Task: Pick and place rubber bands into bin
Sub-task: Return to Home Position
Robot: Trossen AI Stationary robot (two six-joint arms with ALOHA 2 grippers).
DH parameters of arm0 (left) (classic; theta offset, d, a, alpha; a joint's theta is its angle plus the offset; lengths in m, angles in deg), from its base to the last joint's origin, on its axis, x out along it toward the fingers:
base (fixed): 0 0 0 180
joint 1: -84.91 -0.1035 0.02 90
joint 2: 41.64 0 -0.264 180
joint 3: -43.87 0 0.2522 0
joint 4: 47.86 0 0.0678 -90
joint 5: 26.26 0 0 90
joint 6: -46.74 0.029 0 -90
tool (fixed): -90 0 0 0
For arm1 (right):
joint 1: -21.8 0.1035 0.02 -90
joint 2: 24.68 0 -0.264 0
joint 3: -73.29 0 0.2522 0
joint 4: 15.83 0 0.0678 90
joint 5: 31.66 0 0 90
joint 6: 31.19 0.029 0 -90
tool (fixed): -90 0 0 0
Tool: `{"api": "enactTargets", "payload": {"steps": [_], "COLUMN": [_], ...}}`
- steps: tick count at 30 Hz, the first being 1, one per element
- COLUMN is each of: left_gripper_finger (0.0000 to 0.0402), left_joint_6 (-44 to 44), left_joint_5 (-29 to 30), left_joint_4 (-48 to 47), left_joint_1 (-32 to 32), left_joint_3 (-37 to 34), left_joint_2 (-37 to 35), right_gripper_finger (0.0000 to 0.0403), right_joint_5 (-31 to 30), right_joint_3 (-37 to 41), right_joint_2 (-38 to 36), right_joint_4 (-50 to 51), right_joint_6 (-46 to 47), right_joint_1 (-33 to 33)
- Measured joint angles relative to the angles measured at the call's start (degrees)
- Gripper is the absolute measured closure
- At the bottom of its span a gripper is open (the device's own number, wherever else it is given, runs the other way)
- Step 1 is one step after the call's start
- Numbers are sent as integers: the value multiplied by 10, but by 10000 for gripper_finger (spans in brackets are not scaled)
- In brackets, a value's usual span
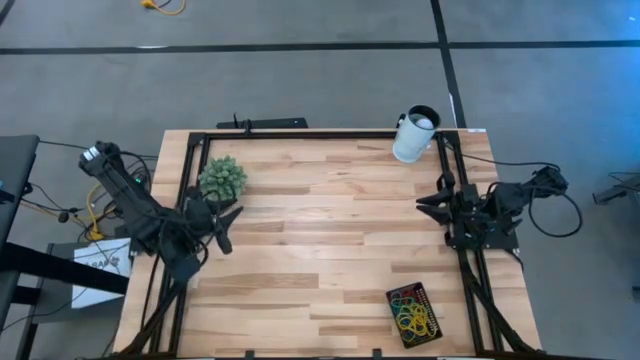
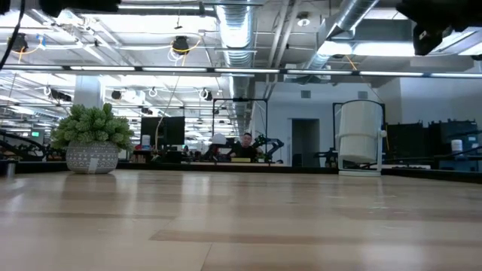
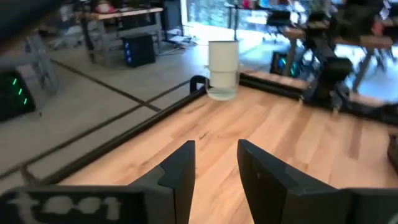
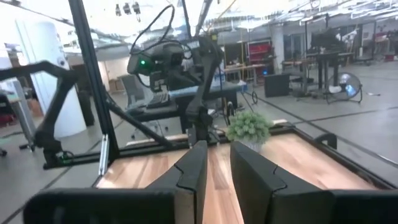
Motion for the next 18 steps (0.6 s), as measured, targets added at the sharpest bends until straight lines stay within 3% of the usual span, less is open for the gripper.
{"api": "enactTargets", "payload": {"steps": [6,9,14,16,18], "left_gripper_finger": [292,292,292,292,292], "left_joint_6": [227,360,624,670,676], "left_joint_5": [-58,-150,-371,-403,-396], "left_joint_4": [157,259,432,445,414], "left_joint_1": [-53,-101,-181,-202,-210], "left_joint_3": [0,0,0,0,0], "left_joint_2": [-16,-22,-22,-30,-60], "right_gripper_finger": [337,337,337,337,337], "right_joint_5": [0,0,0,0,0], "right_joint_3": [0,0,0,0,0], "right_joint_2": [0,0,2,2,2], "right_joint_4": [-35,-44,-41,-41,-41], "right_joint_6": [-18,-24,-21,-25,-29], "right_joint_1": [0,0,0,0,0]}}
